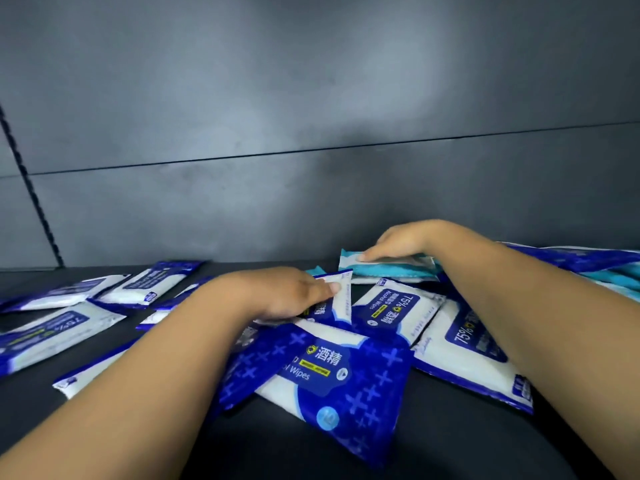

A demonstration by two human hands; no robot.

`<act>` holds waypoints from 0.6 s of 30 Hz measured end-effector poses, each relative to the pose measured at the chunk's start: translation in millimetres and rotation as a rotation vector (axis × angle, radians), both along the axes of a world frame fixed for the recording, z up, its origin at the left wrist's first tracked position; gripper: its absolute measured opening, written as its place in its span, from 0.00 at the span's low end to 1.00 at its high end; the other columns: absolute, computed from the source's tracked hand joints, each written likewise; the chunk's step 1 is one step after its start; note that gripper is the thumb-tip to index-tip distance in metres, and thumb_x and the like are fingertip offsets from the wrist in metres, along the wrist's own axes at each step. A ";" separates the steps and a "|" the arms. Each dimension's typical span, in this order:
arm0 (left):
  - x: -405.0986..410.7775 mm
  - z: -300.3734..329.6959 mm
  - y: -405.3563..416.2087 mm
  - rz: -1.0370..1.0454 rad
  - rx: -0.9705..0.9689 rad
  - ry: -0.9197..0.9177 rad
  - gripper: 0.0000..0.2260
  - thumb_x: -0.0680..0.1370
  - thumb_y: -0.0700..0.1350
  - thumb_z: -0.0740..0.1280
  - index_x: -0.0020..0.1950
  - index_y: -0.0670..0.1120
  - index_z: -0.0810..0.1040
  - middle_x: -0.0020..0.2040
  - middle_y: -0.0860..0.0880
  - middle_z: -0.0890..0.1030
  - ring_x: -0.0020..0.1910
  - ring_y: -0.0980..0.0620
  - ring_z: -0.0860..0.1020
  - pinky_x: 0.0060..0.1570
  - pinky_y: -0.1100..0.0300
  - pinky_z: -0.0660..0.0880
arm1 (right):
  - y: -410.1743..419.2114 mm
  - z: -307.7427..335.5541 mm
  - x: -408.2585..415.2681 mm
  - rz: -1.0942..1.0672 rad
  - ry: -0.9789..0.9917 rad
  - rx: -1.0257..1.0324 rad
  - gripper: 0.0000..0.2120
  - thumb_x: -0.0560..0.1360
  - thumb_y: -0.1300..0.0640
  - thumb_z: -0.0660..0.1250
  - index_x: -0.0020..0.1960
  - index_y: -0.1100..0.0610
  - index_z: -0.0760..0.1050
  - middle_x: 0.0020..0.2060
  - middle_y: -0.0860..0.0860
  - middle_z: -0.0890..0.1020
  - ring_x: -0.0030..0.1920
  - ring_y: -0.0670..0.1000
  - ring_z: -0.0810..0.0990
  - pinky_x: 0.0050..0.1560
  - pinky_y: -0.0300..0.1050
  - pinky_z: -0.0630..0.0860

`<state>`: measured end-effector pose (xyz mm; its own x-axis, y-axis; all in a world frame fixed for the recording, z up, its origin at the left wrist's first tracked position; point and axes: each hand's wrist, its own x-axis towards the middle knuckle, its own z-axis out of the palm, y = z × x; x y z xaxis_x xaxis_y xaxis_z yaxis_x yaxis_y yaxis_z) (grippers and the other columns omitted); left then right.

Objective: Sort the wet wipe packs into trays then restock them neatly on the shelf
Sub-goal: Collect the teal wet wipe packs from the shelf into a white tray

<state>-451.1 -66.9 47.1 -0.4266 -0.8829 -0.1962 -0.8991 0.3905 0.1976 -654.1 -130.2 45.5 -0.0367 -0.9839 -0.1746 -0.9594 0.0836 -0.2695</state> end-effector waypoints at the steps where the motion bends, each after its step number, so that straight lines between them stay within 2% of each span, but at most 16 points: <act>1: 1.5 -0.7 -1.0 0.007 0.010 -0.002 0.23 0.79 0.62 0.49 0.64 0.53 0.73 0.64 0.51 0.74 0.61 0.51 0.72 0.56 0.61 0.63 | 2.4 0.0 -3.2 -0.014 -0.022 0.020 0.27 0.73 0.37 0.62 0.59 0.57 0.75 0.58 0.54 0.78 0.57 0.56 0.77 0.61 0.50 0.72; 3: 3.0 -0.3 -0.9 0.029 0.020 0.009 0.21 0.78 0.63 0.51 0.55 0.51 0.76 0.56 0.47 0.77 0.52 0.51 0.74 0.53 0.60 0.65 | 8.5 0.1 -8.8 -0.002 -0.069 0.035 0.25 0.74 0.39 0.63 0.61 0.57 0.74 0.58 0.53 0.77 0.59 0.56 0.76 0.60 0.49 0.71; 5: 6.2 0.7 -0.6 0.030 0.013 0.026 0.21 0.77 0.64 0.53 0.46 0.49 0.76 0.44 0.43 0.77 0.40 0.52 0.73 0.45 0.62 0.67 | 14.1 1.7 -11.1 -0.003 -0.090 0.017 0.24 0.74 0.42 0.64 0.62 0.57 0.74 0.59 0.53 0.76 0.60 0.55 0.75 0.62 0.49 0.71; 7: 11.8 0.6 1.0 0.029 0.031 0.040 0.21 0.76 0.64 0.56 0.38 0.47 0.72 0.33 0.44 0.72 0.31 0.53 0.68 0.35 0.62 0.64 | 20.4 5.2 -10.8 -0.047 -0.038 -0.002 0.26 0.73 0.41 0.66 0.62 0.59 0.73 0.59 0.53 0.77 0.59 0.54 0.76 0.62 0.48 0.72; 8: 14.8 0.5 2.3 0.029 0.054 0.067 0.21 0.76 0.63 0.57 0.37 0.47 0.71 0.31 0.46 0.70 0.30 0.52 0.66 0.34 0.61 0.64 | 24.2 7.1 -10.5 -0.080 -0.001 -0.016 0.28 0.72 0.40 0.66 0.63 0.59 0.73 0.59 0.53 0.77 0.58 0.54 0.76 0.61 0.48 0.72; 10: 18.7 -1.3 -0.4 0.043 0.075 0.195 0.19 0.77 0.59 0.60 0.41 0.44 0.77 0.35 0.46 0.76 0.34 0.52 0.70 0.36 0.61 0.66 | 33.7 11.5 -10.1 -0.140 0.019 -0.085 0.29 0.71 0.40 0.67 0.63 0.59 0.71 0.58 0.53 0.76 0.56 0.54 0.76 0.58 0.46 0.73; 11: 18.6 -1.4 -3.5 0.052 0.046 0.269 0.17 0.77 0.57 0.62 0.46 0.44 0.80 0.42 0.45 0.80 0.39 0.52 0.73 0.40 0.62 0.67 | 40.1 14.4 -10.1 -0.162 -0.007 -0.138 0.28 0.71 0.41 0.68 0.62 0.59 0.71 0.57 0.53 0.76 0.55 0.54 0.76 0.54 0.45 0.73; 13: 15.3 0.5 -13.1 0.072 -0.042 0.319 0.17 0.79 0.54 0.61 0.55 0.43 0.80 0.54 0.44 0.80 0.50 0.50 0.75 0.48 0.62 0.67 | 54.9 21.2 -9.9 -0.199 -0.084 -0.253 0.23 0.72 0.45 0.69 0.59 0.60 0.72 0.54 0.54 0.77 0.49 0.54 0.75 0.47 0.42 0.69; 16: 11.5 2.9 -33.3 0.147 -0.168 0.170 0.25 0.79 0.58 0.57 0.63 0.39 0.75 0.62 0.41 0.75 0.61 0.44 0.73 0.55 0.58 0.68 | 78.8 30.5 -11.3 -0.261 -0.276 -0.407 0.12 0.72 0.50 0.71 0.43 0.57 0.72 0.45 0.53 0.77 0.43 0.53 0.75 0.42 0.41 0.68; 18: 13.5 -0.6 -50.8 0.193 -0.192 0.049 0.29 0.77 0.62 0.56 0.64 0.39 0.72 0.65 0.40 0.73 0.62 0.42 0.72 0.58 0.56 0.68 | 94.5 30.6 -10.8 -0.304 -0.510 -0.449 0.12 0.71 0.53 0.72 0.39 0.56 0.69 0.39 0.53 0.79 0.38 0.54 0.77 0.37 0.43 0.71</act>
<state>-437.6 -117.8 46.5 -0.2517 -0.9678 -0.0006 -0.9518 0.2474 0.1814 -664.8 -35.7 76.2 -0.3403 -0.9242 0.1735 -0.6581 0.1022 -0.7460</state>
